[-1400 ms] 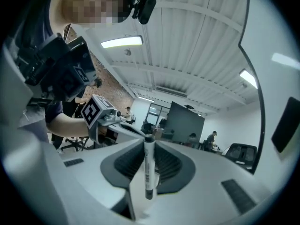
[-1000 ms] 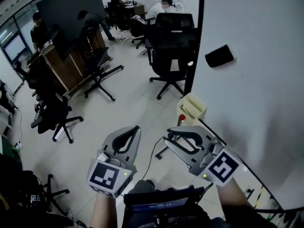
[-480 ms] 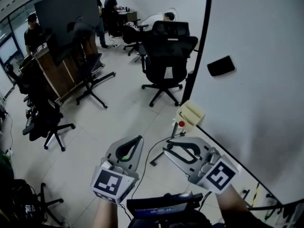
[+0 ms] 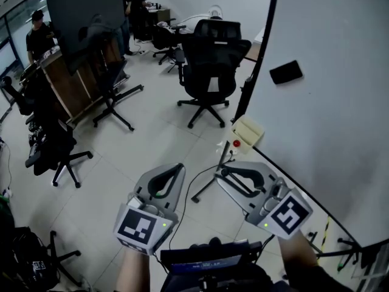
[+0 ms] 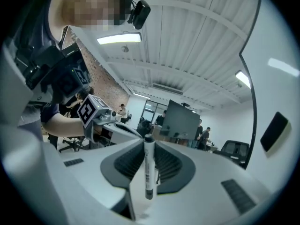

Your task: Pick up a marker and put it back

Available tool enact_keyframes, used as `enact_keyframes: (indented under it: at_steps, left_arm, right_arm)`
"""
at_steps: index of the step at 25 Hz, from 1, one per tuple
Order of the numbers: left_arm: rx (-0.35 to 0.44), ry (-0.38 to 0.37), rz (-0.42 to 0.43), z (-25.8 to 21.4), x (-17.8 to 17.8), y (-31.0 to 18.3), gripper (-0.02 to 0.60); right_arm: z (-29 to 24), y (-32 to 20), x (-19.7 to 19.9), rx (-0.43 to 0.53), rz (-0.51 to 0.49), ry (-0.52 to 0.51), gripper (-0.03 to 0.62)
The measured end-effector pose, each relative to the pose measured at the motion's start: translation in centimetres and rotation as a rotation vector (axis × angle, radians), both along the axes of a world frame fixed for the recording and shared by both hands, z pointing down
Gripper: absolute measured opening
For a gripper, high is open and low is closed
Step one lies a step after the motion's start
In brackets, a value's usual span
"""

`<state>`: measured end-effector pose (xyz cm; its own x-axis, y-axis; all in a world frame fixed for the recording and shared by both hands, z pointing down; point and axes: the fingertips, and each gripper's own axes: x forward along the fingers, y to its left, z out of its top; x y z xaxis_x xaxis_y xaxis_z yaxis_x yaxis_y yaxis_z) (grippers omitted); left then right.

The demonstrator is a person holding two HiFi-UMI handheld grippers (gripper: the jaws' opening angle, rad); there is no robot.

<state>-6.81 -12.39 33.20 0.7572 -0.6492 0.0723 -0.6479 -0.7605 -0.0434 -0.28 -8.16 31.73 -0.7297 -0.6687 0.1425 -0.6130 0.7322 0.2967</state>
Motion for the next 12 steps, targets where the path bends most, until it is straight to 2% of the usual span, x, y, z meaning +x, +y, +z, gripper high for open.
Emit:
enact_keyframes:
  at_steps: [5, 9, 12]
  left_arm:
    - [-0.002, 0.03, 0.011, 0.5, -1.2, 1.1, 0.0]
    - [-0.031, 0.036, 0.023, 1.4, -0.6, 2.6, 0.0]
    - [-0.019, 0.028, 0.027, 0.7, 0.1, 3.5, 0.0]
  right_arm:
    - [0.2, 1.5, -1.1, 0.015, 0.015, 0.035, 0.086]
    - [0.6, 3.1, -0.8, -0.003, 0.021, 0.047, 0.086]
    - [0.1, 3.8, 0.0, 0.011, 0.021, 0.037, 0.086]
